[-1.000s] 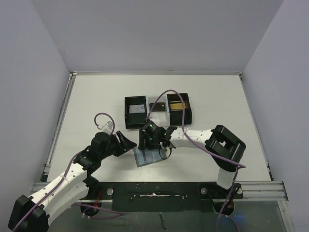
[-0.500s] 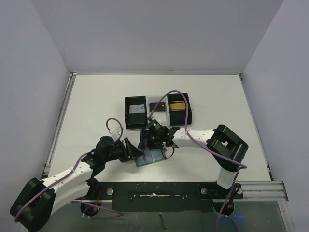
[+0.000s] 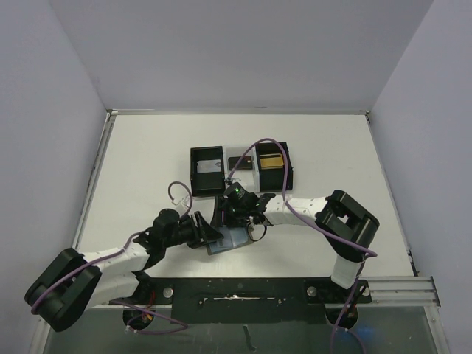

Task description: Take the credit cards out of the card holder

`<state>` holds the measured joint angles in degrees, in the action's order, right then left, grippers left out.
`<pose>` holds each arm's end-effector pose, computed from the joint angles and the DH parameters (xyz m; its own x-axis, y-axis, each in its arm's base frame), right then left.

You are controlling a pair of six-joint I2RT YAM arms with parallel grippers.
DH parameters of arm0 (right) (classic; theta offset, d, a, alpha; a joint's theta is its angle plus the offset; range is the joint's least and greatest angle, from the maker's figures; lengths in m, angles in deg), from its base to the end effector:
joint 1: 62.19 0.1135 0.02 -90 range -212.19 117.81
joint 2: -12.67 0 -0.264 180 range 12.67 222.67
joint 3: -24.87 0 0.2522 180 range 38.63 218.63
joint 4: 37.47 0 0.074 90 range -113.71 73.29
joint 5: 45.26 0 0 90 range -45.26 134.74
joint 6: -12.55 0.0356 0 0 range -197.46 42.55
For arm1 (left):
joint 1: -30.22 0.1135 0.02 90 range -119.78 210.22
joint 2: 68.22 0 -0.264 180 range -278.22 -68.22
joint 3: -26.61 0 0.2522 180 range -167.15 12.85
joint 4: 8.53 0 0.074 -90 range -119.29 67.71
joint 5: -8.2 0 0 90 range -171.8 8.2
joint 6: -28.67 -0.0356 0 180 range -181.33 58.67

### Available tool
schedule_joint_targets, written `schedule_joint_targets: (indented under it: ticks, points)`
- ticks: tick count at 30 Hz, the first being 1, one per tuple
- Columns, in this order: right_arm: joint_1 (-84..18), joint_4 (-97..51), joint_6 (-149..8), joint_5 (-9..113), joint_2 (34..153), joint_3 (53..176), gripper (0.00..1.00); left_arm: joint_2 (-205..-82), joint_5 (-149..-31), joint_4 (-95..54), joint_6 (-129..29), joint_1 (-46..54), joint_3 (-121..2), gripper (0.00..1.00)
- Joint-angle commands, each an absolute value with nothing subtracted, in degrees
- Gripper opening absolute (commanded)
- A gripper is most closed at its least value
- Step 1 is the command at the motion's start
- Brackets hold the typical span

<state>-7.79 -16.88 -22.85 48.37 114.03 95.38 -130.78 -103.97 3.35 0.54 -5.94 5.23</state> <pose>0.2059 0.2914 0.1574 -0.9439 0.0791 -0.3207 -0.1123 0.8362 0.5368 0.1386 -0.1179 0.1294 -0.9025 -0.3520 -0.2483 0.0344 0.5156 -0.8561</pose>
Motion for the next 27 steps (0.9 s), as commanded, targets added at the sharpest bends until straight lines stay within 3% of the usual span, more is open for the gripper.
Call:
schedule_joint_targets:
  ticks: [1,13,22,27]
  points:
    - [-7.56,-17.36,-22.15,50.37,113.90,94.60,0.57,-133.13,-104.50,10.23,-0.43,-6.65,3.09,0.41]
    - [-8.77,-14.13,-23.44,46.68,105.76,94.09,0.77,-134.09,-105.09,7.96,-1.98,-6.76,-1.13,0.40]
    - [-9.23,-7.67,-22.34,37.03,96.49,91.44,0.79,-139.59,-106.61,8.40,-2.27,-7.63,-4.39,0.41]
    - [-9.60,-9.29,-20.59,36.79,93.10,87.64,0.71,-146.31,-107.19,10.23,-2.44,-10.52,-9.02,0.41]
